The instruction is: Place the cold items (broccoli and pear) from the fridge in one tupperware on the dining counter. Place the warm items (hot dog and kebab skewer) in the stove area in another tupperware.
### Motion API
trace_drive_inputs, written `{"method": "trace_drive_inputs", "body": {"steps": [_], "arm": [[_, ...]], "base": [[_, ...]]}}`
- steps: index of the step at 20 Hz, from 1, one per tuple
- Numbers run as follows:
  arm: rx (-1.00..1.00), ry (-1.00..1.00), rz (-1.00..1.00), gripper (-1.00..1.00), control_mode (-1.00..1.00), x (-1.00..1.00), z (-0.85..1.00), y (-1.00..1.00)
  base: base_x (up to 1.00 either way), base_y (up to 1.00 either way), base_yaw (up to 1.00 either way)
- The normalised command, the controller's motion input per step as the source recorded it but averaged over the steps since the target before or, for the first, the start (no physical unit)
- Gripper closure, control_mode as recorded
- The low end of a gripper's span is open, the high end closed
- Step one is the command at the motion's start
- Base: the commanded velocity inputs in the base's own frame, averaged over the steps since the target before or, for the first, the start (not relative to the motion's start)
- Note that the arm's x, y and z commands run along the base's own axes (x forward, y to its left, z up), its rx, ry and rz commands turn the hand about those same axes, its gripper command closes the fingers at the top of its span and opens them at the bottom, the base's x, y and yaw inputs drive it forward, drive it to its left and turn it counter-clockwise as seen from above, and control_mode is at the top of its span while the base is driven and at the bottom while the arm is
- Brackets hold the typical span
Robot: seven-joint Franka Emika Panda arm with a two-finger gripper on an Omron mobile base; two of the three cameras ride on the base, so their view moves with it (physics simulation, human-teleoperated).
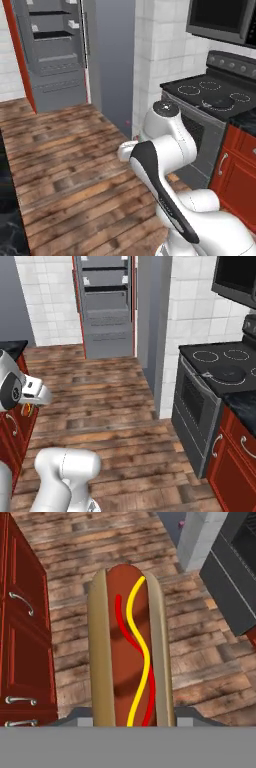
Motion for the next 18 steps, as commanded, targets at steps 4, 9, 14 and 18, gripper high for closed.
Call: {"method": "trace_drive_inputs", "body": {"steps": [4, 9, 14, 18], "arm": [[0.00, 0.00, 0.00, 1.00, 1.00, 0.00, 0.00, 0.00], [0.00, 0.00, 0.00, 1.00, 1.00, 0.00, 0.00, 0.00], [0.00, 0.00, 0.00, 1.00, 1.00, 0.00, 0.00, 0.00], [0.00, 0.00, 0.00, 1.00, 1.00, 0.00, 0.00, 0.00]], "base": [[-1.00, -0.04, 0.50], [-1.00, 0.00, 0.31], [-1.00, 0.06, 0.08], [-1.00, 0.35, 0.04]]}}
